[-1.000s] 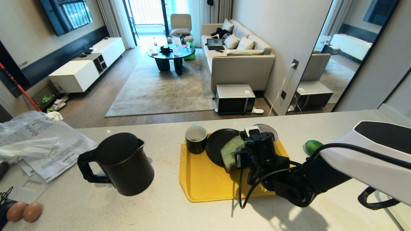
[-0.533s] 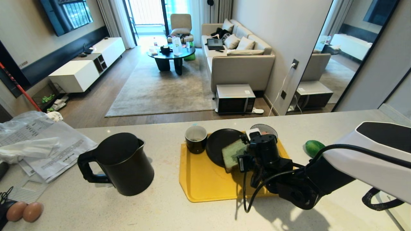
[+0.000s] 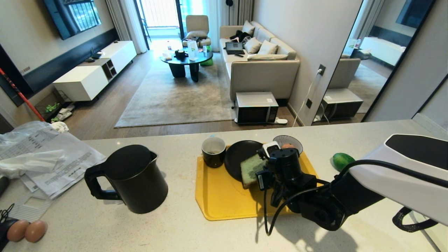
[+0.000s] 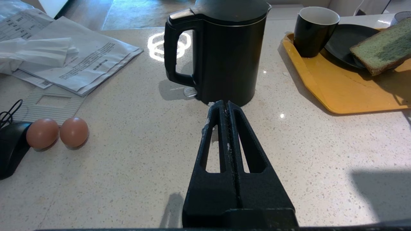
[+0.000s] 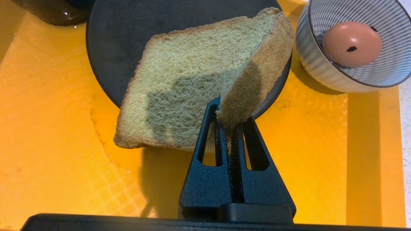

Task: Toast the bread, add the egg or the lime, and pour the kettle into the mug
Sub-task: Put the baked bread on a plate

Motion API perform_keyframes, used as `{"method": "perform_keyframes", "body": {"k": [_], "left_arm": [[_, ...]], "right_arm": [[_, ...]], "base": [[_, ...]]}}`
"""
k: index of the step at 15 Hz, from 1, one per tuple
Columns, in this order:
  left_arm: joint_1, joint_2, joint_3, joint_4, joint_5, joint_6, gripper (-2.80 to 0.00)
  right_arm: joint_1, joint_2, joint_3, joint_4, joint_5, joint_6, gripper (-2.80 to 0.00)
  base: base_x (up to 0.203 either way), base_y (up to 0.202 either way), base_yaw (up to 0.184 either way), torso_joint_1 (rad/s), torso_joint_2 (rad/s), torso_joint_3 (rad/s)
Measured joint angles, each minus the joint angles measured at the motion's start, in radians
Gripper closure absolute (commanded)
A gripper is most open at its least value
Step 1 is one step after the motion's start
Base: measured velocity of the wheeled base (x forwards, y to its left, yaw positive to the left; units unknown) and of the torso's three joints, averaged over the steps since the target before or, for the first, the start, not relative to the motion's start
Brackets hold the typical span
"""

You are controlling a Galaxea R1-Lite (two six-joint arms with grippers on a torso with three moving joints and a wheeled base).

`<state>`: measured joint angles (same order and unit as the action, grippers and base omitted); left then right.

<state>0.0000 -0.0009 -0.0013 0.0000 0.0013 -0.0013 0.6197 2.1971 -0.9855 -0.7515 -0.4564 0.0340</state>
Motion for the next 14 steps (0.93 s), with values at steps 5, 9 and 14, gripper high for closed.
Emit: {"method": "perform_keyframes", "body": {"k": [5,9,14], "left_arm": [[0.000,0.000,0.000,0.000,0.000,0.000,0.00],[0.000,0.000,0.000,0.000,0.000,0.000,0.00],[0.000,0.000,0.000,0.000,0.000,0.000,0.00]], "right_arm": [[0.007,0.012,-0.017,-0.001,0.000,-0.010,-2.80],[0.007,0.013,-0.003,0.000,-0.002,-0.022,-2.80],[0.006,-0.010,0.078,0.001,-0.003,-0.024,-2.80]], "base": [[0.000,0.000,0.000,0.000,0.00,0.000],[0.000,0.000,0.000,0.000,0.00,0.000],[0.000,0.000,0.000,0.000,0.00,0.000]]}}
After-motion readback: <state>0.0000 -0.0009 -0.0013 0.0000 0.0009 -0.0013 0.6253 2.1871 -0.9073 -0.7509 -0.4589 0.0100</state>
